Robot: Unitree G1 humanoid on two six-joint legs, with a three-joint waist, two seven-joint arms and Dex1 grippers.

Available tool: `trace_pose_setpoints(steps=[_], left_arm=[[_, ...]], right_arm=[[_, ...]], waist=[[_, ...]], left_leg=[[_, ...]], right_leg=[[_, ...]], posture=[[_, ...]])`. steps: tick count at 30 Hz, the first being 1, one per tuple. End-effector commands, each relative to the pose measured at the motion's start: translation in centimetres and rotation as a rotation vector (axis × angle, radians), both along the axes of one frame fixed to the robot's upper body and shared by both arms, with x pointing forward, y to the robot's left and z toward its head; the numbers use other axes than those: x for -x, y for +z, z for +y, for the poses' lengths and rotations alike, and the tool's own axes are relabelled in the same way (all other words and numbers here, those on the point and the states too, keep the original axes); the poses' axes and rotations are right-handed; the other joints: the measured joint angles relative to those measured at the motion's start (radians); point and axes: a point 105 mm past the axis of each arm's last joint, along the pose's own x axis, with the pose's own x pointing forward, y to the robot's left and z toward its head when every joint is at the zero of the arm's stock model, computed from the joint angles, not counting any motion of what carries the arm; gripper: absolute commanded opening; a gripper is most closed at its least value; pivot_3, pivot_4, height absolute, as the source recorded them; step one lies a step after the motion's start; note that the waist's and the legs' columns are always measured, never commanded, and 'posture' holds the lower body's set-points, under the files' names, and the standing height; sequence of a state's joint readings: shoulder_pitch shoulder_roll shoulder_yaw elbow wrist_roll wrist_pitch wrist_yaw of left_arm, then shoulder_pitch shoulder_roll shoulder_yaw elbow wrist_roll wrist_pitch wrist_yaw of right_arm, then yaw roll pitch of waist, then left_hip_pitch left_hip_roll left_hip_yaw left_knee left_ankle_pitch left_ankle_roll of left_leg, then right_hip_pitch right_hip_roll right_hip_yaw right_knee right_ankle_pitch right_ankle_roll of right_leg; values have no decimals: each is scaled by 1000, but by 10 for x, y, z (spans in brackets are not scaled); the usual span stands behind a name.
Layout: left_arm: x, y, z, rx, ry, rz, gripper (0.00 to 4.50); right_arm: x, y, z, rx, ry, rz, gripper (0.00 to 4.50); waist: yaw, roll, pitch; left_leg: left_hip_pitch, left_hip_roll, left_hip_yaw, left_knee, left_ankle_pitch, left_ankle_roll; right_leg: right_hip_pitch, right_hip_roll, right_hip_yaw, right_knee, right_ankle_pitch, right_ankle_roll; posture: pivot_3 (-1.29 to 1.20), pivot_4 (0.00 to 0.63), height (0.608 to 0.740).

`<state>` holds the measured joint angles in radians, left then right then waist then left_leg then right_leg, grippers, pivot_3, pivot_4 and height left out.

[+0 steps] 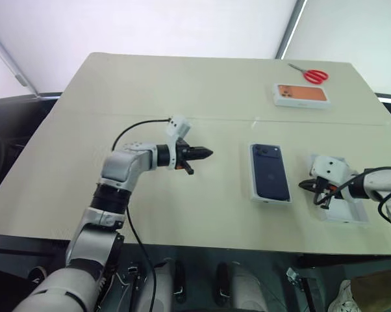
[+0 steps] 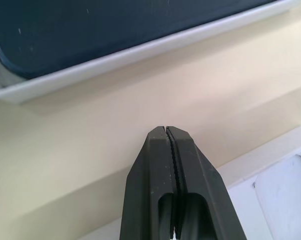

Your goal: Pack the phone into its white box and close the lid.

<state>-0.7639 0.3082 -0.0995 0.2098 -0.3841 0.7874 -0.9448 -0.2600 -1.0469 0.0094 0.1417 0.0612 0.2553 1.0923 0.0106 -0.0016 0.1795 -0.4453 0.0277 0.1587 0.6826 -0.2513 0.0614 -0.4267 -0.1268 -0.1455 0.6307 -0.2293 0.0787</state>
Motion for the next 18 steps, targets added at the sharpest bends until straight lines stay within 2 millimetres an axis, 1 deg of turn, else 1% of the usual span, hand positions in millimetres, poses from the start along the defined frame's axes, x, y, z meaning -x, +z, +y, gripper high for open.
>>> trace_pose_setpoints(steps=[1, 2, 4, 5, 6, 8, 9, 10, 11, 12, 14, 16, 18], left_arm=[[4, 9, 6, 21, -13, -63, 47], [4, 8, 9, 25, -9, -58, 47], [5, 8, 14, 31, -5, -48, 47], [7, 9, 15, 42, -15, -43, 273], [10, 10, 17, 58, -33, -27, 617], [14, 12, 21, 59, -55, -60, 1366], [14, 13, 23, 55, -56, -75, 1995], [14, 12, 25, 49, -55, -91, 2420], [15, 13, 27, 49, -60, -106, 2979], [16, 14, 29, 56, -69, -113, 3480], [18, 16, 31, 67, -87, -118, 4401], [24, 20, 35, 84, -133, -119, 4457], [26, 20, 38, 65, -154, -165, 4457]], right_arm=[[-9, 23, 6, -62, -21, -74, 32], [-10, 27, 11, -120, -40, -68, 32], [-10, 33, 15, -185, -74, -55, 32], [-10, 37, 14, -219, -99, -42, 265], [-7, 40, 13, -243, -110, -21, 615], [-8, 49, 6, -249, -155, -33, 1368], [-9, 53, 3, -256, -182, -40, 1945], [-9, 55, 2, -250, -190, -46, 2404], [-10, 57, 1, -243, -204, -57, 2919], [-10, 58, -1, -254, -234, -44, 3467], [-9, 57, -5, -245, -274, -23, 4405], [-6, 54, -10, -227, -354, 11, 4459], [-9, 61, -18, -271, -466, 5, 4459]], waist=[[-1, 0, 0], [-1, 0, 0], [-1, 0, 0], [-1, 1, 0], [0, 1, 0], [2, 1, 0], [2, 1, 0], [2, 1, 0], [2, 1, 0], [1, 1, 0], [0, 1, 0], [0, 1, 0], [-2, 2, 0]], left_leg=[[0, 0, 0, 0, 0, 0], [0, 0, 0, 0, 0, 0], [0, 0, 0, 0, 0, 0], [0, 0, 0, 0, 0, 0], [0, 0, 0, 0, 0, 0], [0, 0, 0, 0, 0, 0], [0, 0, 0, 0, 0, 0], [0, 0, 0, 0, 0, 0], [0, 0, 0, 0, 0, 0], [0, 0, 0, 0, -1, -2], [0, 0, 0, 0, -1, -2], [-1, 0, 0, 0, -1, -2], [-1, 0, 0, 0, -1, -2]], right_leg=[[0, 0, 0, 0, 0, 0], [0, 0, 0, 0, 0, 0], [0, 0, 0, 0, 0, 0], [0, 0, 0, 0, 0, 0], [0, 0, 0, 0, 0, 0], [0, 0, 0, 0, 0, 0], [0, 0, 0, 0, 0, 0], [0, 0, 0, 0, 0, 0], [0, -1, 0, 0, 0, 0], [0, -1, 0, 0, 0, 0], [-1, -1, 0, 0, 0, -1], [-1, -1, 0, 0, 0, -1], [-2, -1, 0, 0, 0, -1]], posture=[[0, 150, 738], [0, 150, 738], [0, 150, 738], [0, 150, 738], [0, 150, 738], [0, 150, 738], [0, 150, 738], [0, 150, 738], [0, 150, 738], [0, 150, 738], [0, 150, 738], [0, 150, 738], [0, 150, 738]])
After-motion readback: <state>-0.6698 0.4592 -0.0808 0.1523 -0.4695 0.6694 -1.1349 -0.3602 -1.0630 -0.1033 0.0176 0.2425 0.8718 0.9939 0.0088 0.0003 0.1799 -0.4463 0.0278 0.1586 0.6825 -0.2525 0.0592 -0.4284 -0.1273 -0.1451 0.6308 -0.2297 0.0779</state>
